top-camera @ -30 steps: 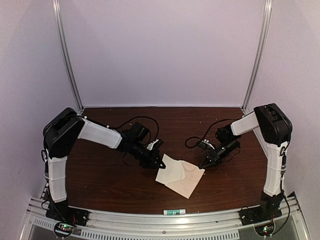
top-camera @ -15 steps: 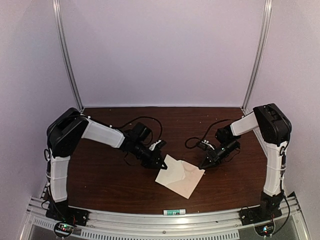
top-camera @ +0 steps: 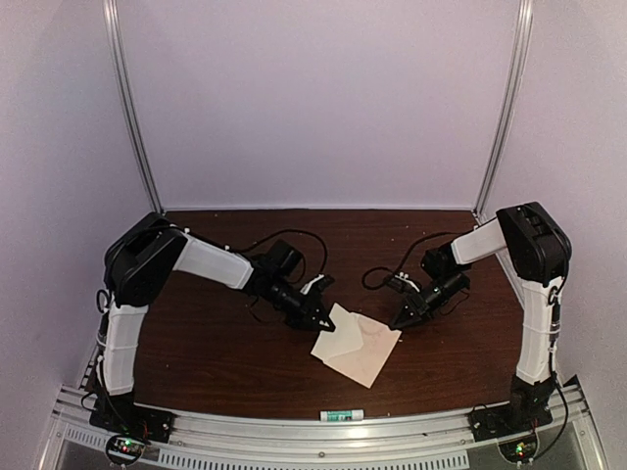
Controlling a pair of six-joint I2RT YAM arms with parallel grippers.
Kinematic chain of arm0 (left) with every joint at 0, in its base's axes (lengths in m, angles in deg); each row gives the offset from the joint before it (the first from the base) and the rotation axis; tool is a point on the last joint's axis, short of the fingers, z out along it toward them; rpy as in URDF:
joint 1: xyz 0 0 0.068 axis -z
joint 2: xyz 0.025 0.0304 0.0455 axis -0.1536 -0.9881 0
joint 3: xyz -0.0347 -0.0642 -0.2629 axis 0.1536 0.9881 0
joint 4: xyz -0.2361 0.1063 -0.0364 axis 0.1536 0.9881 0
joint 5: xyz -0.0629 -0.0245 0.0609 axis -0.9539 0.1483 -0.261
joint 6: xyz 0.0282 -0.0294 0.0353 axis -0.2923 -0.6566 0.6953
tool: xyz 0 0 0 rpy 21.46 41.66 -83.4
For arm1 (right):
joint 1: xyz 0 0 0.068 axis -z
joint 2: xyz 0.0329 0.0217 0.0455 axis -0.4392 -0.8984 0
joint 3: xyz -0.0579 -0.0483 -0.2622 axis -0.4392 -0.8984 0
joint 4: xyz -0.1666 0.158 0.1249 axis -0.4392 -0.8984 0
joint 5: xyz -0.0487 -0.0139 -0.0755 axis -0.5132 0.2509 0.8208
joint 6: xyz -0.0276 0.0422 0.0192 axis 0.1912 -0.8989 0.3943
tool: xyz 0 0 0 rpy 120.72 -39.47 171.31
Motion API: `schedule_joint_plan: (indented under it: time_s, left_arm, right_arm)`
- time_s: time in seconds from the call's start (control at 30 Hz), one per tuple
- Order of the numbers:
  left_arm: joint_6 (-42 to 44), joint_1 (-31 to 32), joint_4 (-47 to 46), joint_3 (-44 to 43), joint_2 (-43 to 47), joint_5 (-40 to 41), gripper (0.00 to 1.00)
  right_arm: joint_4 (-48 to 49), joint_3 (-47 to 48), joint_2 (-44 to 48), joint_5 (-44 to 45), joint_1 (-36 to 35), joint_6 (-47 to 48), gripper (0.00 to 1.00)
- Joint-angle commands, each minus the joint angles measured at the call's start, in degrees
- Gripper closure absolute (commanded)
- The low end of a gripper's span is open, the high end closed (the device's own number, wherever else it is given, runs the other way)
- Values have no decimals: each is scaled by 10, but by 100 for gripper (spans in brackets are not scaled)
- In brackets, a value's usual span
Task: Place the letter into the envelope and seal it
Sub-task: Place the 1/2-folded letter in the envelope.
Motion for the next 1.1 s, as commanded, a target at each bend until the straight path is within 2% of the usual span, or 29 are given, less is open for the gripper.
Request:
schedule_joint_plan:
  time_s: [0.0,0.13,0.23,0.43,0.77,1.07]
  left_arm:
    - [13,1,-15,-19,-8,-25,100]
    - [8,0,-8,-5,9,0,100]
    - [-11,-1,-22,12,27,21,100]
    - [-80,-20,-100,75,66,72,100]
    - [-214,-24,-229,151,97,131,100]
    - [-223,-24,-245,156,86,122,100]
  right_arm:
    - [3,22,-1,17,3,-2,100]
    - [-8,26,17,33,3,4,95]
    - [-12,24,45,60,9,10,84]
    - [-7,-6,114,120,15,19,73]
    - [-9,-15,97,133,-41,32,76]
    - [26,31,47,184,-83,-19,78]
